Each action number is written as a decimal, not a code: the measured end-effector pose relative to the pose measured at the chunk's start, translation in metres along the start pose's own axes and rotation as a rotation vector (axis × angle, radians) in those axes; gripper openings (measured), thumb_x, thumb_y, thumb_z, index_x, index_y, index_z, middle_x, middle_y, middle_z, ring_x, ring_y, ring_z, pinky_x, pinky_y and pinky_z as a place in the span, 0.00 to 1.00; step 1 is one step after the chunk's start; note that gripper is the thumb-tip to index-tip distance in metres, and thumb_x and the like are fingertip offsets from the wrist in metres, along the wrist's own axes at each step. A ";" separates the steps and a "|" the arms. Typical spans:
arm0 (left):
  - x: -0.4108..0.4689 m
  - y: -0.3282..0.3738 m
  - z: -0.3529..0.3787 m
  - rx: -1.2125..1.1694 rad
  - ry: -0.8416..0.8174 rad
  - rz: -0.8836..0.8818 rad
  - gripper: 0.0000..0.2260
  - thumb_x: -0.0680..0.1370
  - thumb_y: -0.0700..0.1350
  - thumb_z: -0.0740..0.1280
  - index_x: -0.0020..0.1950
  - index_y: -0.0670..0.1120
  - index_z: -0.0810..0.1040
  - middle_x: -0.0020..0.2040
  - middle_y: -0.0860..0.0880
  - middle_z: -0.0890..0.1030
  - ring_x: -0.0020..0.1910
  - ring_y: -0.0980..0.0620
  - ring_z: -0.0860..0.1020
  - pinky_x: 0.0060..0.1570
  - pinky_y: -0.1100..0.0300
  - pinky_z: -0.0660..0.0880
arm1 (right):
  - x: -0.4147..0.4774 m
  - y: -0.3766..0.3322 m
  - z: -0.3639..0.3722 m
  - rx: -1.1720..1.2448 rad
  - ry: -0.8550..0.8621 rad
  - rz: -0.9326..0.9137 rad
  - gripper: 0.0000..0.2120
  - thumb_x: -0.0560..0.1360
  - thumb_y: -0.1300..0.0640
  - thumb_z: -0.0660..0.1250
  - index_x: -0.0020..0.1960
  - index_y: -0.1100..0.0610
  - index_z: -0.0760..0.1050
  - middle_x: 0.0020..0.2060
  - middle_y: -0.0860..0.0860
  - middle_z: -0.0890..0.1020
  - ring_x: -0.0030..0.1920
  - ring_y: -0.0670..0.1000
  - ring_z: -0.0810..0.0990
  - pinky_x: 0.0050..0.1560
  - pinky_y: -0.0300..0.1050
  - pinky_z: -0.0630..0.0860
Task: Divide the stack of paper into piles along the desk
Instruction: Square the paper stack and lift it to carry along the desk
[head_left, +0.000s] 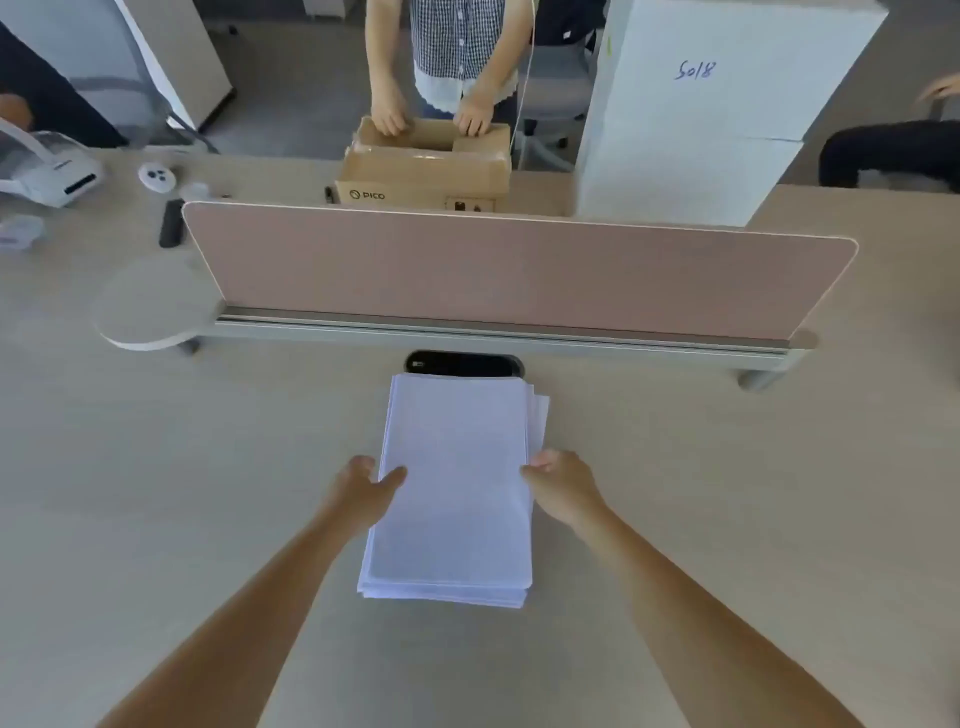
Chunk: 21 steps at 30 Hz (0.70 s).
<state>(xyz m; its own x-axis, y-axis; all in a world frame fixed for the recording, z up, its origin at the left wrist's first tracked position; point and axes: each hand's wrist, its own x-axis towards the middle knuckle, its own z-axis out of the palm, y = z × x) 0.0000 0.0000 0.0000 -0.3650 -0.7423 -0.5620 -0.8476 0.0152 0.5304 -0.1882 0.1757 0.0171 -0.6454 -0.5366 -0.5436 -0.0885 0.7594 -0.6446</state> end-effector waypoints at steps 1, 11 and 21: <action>0.005 0.002 0.004 -0.041 0.009 -0.047 0.30 0.77 0.56 0.66 0.69 0.35 0.70 0.60 0.39 0.79 0.57 0.40 0.79 0.50 0.52 0.75 | 0.010 0.001 0.002 -0.004 -0.002 0.009 0.11 0.72 0.60 0.61 0.32 0.60 0.66 0.28 0.56 0.69 0.29 0.56 0.68 0.33 0.43 0.64; 0.026 0.003 0.023 -0.161 0.047 -0.172 0.17 0.77 0.48 0.67 0.31 0.47 0.65 0.29 0.49 0.67 0.30 0.48 0.66 0.33 0.58 0.60 | 0.046 0.002 0.016 0.032 -0.029 0.121 0.18 0.71 0.62 0.59 0.29 0.52 0.53 0.26 0.49 0.57 0.28 0.50 0.55 0.30 0.43 0.50; 0.027 0.008 0.030 -0.083 0.063 -0.206 0.15 0.76 0.47 0.66 0.31 0.48 0.67 0.29 0.49 0.69 0.31 0.48 0.69 0.29 0.60 0.62 | 0.038 -0.006 0.037 -0.103 -0.003 0.141 0.17 0.76 0.53 0.60 0.32 0.56 0.58 0.39 0.54 0.67 0.38 0.53 0.66 0.28 0.42 0.60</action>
<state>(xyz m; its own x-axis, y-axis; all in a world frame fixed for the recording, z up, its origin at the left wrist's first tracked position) -0.0285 0.0004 -0.0300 -0.1601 -0.7643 -0.6247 -0.8663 -0.1945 0.4600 -0.1841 0.1365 -0.0197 -0.6549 -0.4233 -0.6261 -0.0748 0.8606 -0.5037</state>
